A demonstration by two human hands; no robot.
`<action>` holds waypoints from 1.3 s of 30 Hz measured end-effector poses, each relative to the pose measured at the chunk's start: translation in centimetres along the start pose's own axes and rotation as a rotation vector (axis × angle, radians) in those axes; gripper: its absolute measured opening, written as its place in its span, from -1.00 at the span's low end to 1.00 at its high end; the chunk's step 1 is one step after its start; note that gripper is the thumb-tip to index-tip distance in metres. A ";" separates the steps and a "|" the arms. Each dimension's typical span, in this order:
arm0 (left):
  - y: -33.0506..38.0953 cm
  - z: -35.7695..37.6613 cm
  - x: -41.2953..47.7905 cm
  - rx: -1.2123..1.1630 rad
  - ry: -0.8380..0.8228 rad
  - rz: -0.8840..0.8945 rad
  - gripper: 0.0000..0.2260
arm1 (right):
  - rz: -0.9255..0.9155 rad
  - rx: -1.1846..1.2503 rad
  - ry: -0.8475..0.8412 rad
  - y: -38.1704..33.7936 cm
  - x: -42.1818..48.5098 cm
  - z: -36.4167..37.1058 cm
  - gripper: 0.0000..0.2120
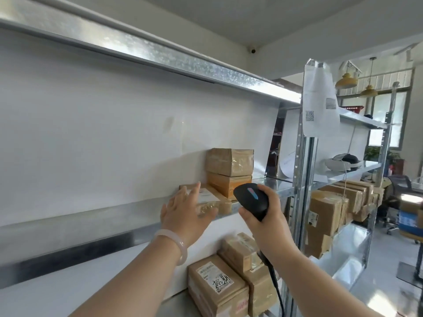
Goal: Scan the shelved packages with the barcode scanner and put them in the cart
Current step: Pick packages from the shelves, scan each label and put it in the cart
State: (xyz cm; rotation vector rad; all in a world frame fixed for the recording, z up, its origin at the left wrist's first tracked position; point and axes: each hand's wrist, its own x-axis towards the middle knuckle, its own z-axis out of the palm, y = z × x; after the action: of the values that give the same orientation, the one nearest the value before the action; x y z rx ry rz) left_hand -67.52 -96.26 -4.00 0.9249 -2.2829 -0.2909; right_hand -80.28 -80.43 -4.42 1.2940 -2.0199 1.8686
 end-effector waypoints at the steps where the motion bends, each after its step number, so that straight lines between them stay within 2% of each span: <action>1: 0.1 0.3 0.6 0.005 -0.002 -0.026 -0.30 | 0.005 0.013 -0.018 0.3 1.2 0.0 -0.46; 11: 0.4 2.5 4.2 0.025 -0.007 -0.229 -0.34 | -0.027 0.081 -0.194 4.8 8.4 3.1 -0.48; 14: 0.4 2.9 5.0 0.060 -0.061 -0.319 -0.31 | -0.012 0.112 -0.218 5.8 9.4 4.4 -0.48; 17: 0.4 3.5 5.0 0.072 -0.103 -0.354 -0.36 | 0.033 0.141 -0.252 6.8 9.8 5.4 -0.46; 20: 0.3 3.6 4.7 0.039 -0.075 -0.337 -0.38 | 0.059 0.203 -0.232 7.4 9.9 6.1 -0.46; 23: 0.0 3.9 4.0 0.012 0.026 -0.267 -0.36 | 0.077 0.287 -0.210 7.6 9.5 6.4 -0.47; 26: -0.7 4.4 3.0 -0.174 0.154 -0.144 -0.31 | 0.068 0.359 -0.195 7.3 8.5 6.7 -0.48; 29: -1.0 4.2 1.5 -0.306 0.222 -0.096 -0.25 | 0.014 0.407 -0.183 6.7 7.4 6.9 -0.46; 35: -1.8 2.2 -1.8 -0.299 0.364 -0.047 -0.17 | -0.129 0.473 -0.222 4.4 4.3 7.0 -0.39; 39: -3.1 0.6 -4.4 -0.319 0.398 -0.047 -0.18 | -0.193 0.467 -0.228 2.9 1.7 7.8 -0.36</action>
State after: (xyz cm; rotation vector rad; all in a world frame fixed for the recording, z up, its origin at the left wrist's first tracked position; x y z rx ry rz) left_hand -63.88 -95.52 -7.88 0.7894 -1.7905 -0.4351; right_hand -79.61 -88.30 -7.49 1.8133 -1.5150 2.2657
